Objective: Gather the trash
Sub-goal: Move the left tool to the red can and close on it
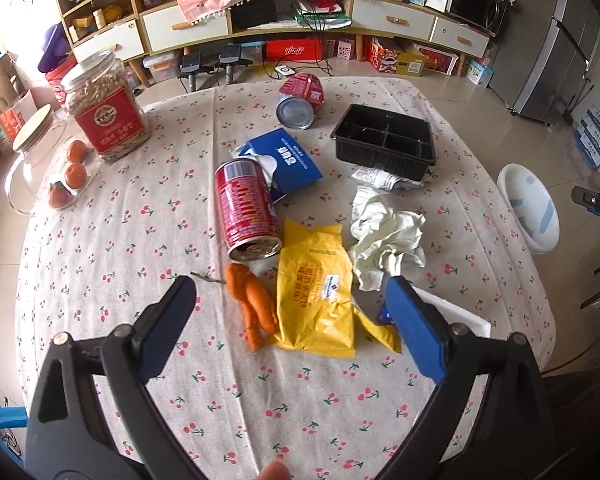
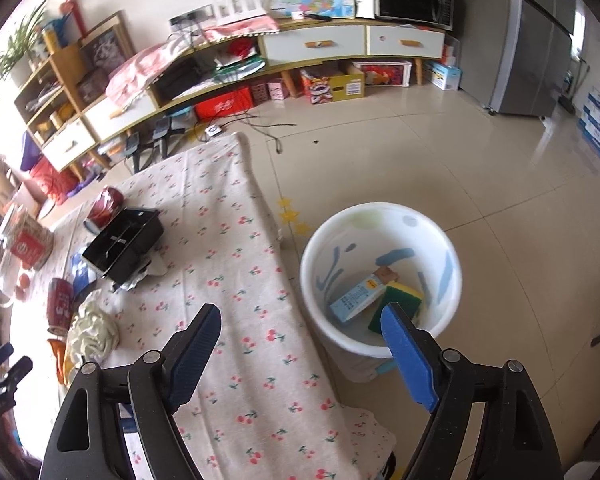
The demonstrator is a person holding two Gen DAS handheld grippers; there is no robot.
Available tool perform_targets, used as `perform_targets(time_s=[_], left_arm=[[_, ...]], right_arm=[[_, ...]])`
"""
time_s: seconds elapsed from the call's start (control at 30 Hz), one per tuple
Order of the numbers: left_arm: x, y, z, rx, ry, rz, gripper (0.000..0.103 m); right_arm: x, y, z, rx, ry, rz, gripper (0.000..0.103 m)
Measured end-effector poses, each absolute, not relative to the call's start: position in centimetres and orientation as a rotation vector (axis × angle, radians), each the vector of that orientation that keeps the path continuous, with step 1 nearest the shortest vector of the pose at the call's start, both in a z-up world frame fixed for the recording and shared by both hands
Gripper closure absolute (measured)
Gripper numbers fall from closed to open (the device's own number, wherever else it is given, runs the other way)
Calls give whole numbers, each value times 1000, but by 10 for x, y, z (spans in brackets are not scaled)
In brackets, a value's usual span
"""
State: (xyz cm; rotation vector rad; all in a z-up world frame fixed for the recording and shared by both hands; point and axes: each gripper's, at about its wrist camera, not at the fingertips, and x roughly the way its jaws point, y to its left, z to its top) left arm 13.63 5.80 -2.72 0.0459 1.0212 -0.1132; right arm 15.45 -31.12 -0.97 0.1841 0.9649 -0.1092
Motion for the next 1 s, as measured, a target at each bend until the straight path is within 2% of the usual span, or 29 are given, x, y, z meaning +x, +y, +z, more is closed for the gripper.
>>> perform_targets(time_s=[0.33,0.63,0.9,1.0], left_arm=[[159,95,-38,-1,1136,-93,8],[188,116,-51,-177,1177,-130,8],[222,111,-68,-228,1181,-144,34],[233,109,-80,-246,1206,-134,38]], right_arm=[[169,-235,-18,84,1018,-7,18],[189,-184,-32,42,1066,52,17],[206,-170,-41,49,1101,70,17],[210,-168,-42,63,1105,66,17]])
